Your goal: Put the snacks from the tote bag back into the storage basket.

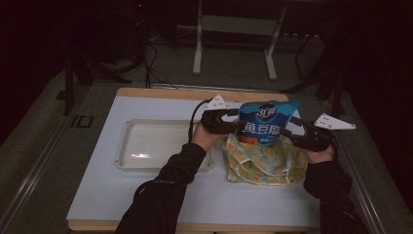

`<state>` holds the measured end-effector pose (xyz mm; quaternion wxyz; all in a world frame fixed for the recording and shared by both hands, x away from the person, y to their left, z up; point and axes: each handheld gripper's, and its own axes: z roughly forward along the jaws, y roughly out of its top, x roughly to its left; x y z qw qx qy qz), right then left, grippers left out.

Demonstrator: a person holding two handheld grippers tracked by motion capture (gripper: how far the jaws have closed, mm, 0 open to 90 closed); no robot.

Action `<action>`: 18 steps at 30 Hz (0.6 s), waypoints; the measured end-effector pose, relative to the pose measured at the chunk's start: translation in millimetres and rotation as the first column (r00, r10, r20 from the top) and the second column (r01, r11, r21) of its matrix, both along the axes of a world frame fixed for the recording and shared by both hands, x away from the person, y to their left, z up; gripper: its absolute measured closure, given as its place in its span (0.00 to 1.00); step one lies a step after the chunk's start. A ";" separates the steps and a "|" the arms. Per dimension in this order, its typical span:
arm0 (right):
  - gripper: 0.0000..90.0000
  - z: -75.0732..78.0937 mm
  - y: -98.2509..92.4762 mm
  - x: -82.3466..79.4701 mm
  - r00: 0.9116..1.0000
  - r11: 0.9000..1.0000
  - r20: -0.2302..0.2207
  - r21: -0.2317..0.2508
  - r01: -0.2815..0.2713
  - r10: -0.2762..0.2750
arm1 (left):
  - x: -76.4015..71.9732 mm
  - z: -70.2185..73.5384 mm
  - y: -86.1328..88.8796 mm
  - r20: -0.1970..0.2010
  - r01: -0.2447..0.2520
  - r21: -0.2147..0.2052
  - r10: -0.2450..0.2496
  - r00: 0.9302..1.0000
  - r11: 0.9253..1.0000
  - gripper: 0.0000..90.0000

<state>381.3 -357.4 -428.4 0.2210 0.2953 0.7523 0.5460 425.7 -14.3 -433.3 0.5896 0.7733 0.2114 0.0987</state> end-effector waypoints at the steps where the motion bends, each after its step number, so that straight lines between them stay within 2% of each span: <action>1: 0.42 -1.0 1.8 0.2 1.000 1.000 0.000 -0.006 0.001 -0.001 | 0.0 -1.1 -0.7 0.000 0.008 -0.002 -0.008 1.000 1.000 0.51; 4: 0.49 -3.4 5.8 0.3 1.000 0.999 0.007 -0.036 0.009 -0.009 | 0.7 -3.4 -3.3 -0.003 0.006 -0.002 -0.006 1.000 1.000 0.57; 12: 0.68 -8.6 12.2 1.9 1.000 0.998 -0.003 -0.066 0.007 -0.007 | -0.1 -8.1 -10.4 -0.015 0.010 0.019 -0.009 1.000 1.000 0.74; 13: 0.69 -9.3 12.6 2.3 1.000 0.998 -0.004 -0.066 0.004 -0.004 | -0.5 -8.5 -11.9 -0.010 0.005 0.025 -0.004 1.000 1.000 0.77; 16: 0.72 -10.0 12.7 2.1 1.000 0.998 -0.005 -0.057 0.013 -0.013 | -1.5 -9.7 -18.5 -0.014 0.009 0.066 -0.009 1.000 0.998 0.77; 18: 0.74 -10.4 12.2 2.2 1.000 0.999 -0.006 -0.051 0.014 -0.014 | -2.7 -10.6 -22.0 -0.010 0.027 0.082 -0.027 1.000 0.996 0.79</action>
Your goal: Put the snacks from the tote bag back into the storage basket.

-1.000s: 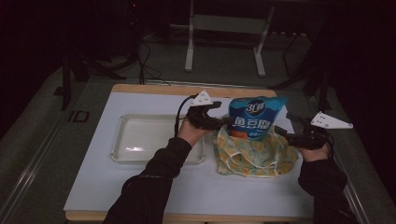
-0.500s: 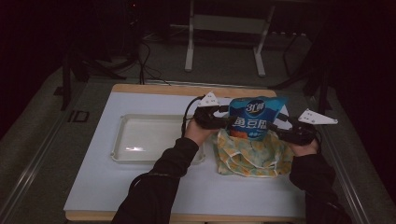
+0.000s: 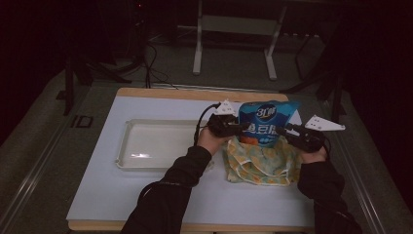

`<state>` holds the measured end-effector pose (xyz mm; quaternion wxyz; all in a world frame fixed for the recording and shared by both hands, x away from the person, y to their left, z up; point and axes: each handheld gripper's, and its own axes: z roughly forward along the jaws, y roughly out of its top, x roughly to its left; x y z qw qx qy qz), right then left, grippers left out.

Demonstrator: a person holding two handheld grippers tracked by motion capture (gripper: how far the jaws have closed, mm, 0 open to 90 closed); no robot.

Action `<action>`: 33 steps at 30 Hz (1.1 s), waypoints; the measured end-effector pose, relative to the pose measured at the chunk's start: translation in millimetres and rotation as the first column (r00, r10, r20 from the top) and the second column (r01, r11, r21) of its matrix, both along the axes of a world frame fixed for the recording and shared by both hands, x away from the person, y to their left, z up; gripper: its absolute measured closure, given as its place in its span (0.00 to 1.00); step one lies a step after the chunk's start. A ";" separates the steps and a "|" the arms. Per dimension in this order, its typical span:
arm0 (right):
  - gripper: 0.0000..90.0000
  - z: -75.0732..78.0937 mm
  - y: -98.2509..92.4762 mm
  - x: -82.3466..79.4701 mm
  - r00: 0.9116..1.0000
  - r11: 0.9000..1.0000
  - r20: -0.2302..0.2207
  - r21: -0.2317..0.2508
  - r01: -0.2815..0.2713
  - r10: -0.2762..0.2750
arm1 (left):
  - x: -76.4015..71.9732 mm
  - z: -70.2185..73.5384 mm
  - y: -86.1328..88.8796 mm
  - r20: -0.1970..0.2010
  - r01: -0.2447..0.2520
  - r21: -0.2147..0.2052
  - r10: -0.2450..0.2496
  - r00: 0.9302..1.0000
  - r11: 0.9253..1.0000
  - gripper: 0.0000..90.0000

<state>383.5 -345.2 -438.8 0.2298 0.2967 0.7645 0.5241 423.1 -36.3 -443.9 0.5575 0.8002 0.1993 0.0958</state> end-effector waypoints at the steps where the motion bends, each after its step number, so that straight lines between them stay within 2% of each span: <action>1: 0.75 0.1 0.0 -0.1 1.000 1.000 0.000 0.002 0.001 -0.001 | -0.8 0.0 -1.4 0.005 -0.005 0.002 0.005 1.000 1.000 0.83; 5: 0.78 0.1 -0.2 -0.5 1.000 1.000 0.000 0.000 0.002 -0.002 | -0.7 0.2 -2.7 -0.007 -0.021 -0.006 0.021 1.000 1.000 0.87; 9: 0.84 1.3 1.5 -0.9 1.000 1.000 0.005 -0.011 0.003 -0.003 | -2.6 1.9 -5.6 0.003 -0.044 0.013 0.044 0.999 0.999 0.94; 10: 0.86 1.7 2.2 -1.1 1.000 1.000 0.005 -0.015 0.003 -0.003 | -2.7 2.4 -6.3 0.000 -0.050 0.014 0.050 0.999 0.999 0.94; 11: 0.95 2.1 2.9 -1.3 1.000 1.000 -0.001 -0.014 -0.008 0.008 | -2.8 2.9 -7.2 0.003 -0.052 0.021 0.052 0.999 0.998 0.95; 14: 0.98 3.7 6.4 -2.4 1.000 0.999 -0.005 -0.031 -0.012 0.011 | -2.7 5.1 -8.7 0.003 -0.062 0.040 0.062 0.998 0.997 0.96; 21: 0.99 8.4 10.1 -4.4 1.000 0.998 -0.014 -0.057 -0.021 0.020 | -2.2 10.9 -8.1 -0.007 -0.056 0.070 0.057 0.998 0.996 0.99; 22: 0.99 9.5 10.0 -4.6 1.000 0.998 -0.013 -0.055 -0.022 0.021 | -2.7 12.8 -7.9 0.004 -0.054 0.076 0.054 0.999 0.996 0.99; 33: 0.99 32.0 6.3 -10.3 1.000 0.999 0.017 -0.031 -0.021 0.022 | -5.8 44.6 -11.1 0.012 -0.041 0.088 0.040 0.999 0.995 1.00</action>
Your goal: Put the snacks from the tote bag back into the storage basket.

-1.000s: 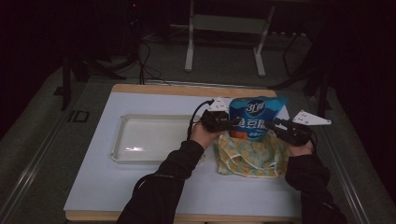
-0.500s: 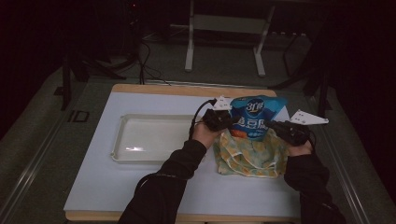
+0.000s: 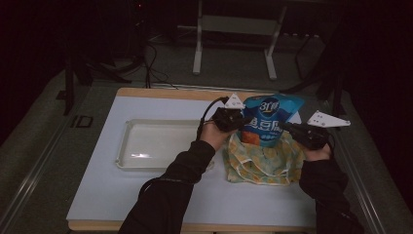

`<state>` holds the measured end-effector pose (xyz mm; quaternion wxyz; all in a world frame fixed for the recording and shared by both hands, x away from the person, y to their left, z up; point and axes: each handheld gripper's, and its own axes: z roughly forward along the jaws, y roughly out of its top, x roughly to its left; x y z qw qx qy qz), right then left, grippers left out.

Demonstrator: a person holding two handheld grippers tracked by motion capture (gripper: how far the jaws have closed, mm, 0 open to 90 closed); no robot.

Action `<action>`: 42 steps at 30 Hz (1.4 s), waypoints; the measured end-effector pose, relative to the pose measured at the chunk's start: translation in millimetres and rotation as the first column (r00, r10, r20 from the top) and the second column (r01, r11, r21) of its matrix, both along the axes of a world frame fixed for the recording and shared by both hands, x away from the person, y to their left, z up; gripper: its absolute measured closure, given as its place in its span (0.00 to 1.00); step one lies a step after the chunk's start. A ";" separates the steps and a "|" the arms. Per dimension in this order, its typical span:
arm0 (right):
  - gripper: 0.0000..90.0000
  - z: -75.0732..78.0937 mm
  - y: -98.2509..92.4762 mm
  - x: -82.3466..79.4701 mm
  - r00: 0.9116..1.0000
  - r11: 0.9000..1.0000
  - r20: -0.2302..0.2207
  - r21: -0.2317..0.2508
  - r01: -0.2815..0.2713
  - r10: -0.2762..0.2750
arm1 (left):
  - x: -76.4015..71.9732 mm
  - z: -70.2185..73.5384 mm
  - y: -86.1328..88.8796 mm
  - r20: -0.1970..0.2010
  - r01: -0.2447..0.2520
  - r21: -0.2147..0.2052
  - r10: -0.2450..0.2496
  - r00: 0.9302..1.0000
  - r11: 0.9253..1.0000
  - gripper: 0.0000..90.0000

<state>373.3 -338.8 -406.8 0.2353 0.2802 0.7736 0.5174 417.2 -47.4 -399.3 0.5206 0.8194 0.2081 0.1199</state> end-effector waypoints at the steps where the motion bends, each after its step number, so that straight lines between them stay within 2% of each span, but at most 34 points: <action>1: 0.99 2.2 -0.9 -0.7 1.000 1.000 0.003 0.005 0.002 -0.002 | -0.4 3.0 -1.0 0.000 0.001 -0.002 -0.001 1.000 1.000 1.00; 13: 1.00 36.1 -11.0 -10.7 0.999 1.000 0.043 0.007 0.017 -0.017 | -6.6 36.5 -9.4 0.018 0.015 -0.022 -0.015 1.000 1.000 1.00; 26: 1.00 71.0 -3.4 -11.7 0.997 1.000 0.077 -0.007 0.022 -0.022 | -7.9 65.7 -2.1 0.040 -0.002 -0.047 0.004 0.999 0.999 1.00; 32: 1.00 86.0 8.1 -9.4 0.996 1.000 0.089 -0.021 0.016 -0.014 | -9.0 76.8 8.6 0.046 -0.021 -0.060 0.024 0.999 0.998 1.00; 39: 1.00 95.1 19.6 -6.8 0.995 1.000 0.098 -0.030 0.006 -0.003 | -10.7 83.7 17.6 0.051 -0.037 -0.060 0.040 0.998 0.997 1.00; 42: 1.00 101.7 29.1 -4.2 0.995 1.000 0.101 -0.025 -0.003 0.006 | -11.8 91.1 29.7 0.053 -0.054 -0.066 0.058 0.997 0.996 1.00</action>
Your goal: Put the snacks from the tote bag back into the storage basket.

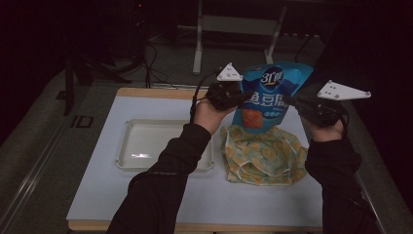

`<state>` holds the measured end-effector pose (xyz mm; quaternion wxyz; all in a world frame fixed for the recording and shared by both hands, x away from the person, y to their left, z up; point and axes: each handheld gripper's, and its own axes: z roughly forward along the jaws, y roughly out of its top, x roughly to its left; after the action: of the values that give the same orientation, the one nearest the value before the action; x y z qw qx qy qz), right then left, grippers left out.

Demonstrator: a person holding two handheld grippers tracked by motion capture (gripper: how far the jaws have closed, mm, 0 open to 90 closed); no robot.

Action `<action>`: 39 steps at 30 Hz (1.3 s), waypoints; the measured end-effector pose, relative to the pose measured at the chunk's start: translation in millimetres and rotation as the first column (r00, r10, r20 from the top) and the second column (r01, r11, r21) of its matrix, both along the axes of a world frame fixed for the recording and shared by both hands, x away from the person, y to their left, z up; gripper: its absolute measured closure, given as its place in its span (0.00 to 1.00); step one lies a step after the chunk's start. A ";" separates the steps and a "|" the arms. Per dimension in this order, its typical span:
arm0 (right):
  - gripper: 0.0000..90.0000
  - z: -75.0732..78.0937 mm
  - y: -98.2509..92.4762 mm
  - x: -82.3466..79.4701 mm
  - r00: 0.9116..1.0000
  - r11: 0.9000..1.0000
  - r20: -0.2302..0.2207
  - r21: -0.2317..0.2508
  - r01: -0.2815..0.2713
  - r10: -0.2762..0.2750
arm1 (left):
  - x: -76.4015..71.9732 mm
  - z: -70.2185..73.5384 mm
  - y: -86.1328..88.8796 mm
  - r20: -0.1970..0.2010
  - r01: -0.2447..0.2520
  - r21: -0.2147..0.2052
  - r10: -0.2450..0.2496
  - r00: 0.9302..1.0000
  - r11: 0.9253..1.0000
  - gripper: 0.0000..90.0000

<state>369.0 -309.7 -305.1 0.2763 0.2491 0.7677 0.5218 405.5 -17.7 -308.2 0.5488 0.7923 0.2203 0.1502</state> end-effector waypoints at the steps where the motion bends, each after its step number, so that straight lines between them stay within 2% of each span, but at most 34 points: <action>1: 1.00 1.5 2.4 0.5 1.000 1.000 0.003 -0.003 -0.002 0.002 | -0.1 1.1 2.4 0.001 -0.004 -0.002 0.004 1.000 1.000 1.00; 14: 1.00 3.8 40.4 9.5 0.999 0.999 -0.005 -0.008 -0.038 0.038 | -3.8 1.8 36.7 -0.008 -0.056 0.000 0.056 0.998 0.998 1.00; 25: 1.00 6.1 74.3 11.8 0.997 0.997 -0.001 -0.017 -0.079 0.079 | -14.1 4.2 72.9 -0.006 -0.106 -0.001 0.106 0.994 0.994 1.00; 27: 1.00 6.3 77.4 12.0 0.997 0.996 0.001 -0.020 -0.082 0.082 | -14.1 4.2 72.9 -0.006 -0.106 -0.001 0.106 0.994 0.994 1.00; 28: 1.00 6.7 82.8 12.2 0.996 0.996 0.001 -0.018 -0.090 0.090 | -16.5 5.1 79.4 -0.005 -0.117 0.000 0.117 0.993 0.993 1.00; 39: 1.00 7.1 110.9 13.8 0.993 0.993 0.002 -0.019 -0.119 0.119 | -25.3 4.2 106.3 -0.006 -0.165 -0.006 0.165 0.986 0.986 1.00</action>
<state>382.9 -198.8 -298.0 0.2481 0.1995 0.7856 0.5306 380.1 88.6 -303.9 0.5364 0.7700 0.2870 0.1923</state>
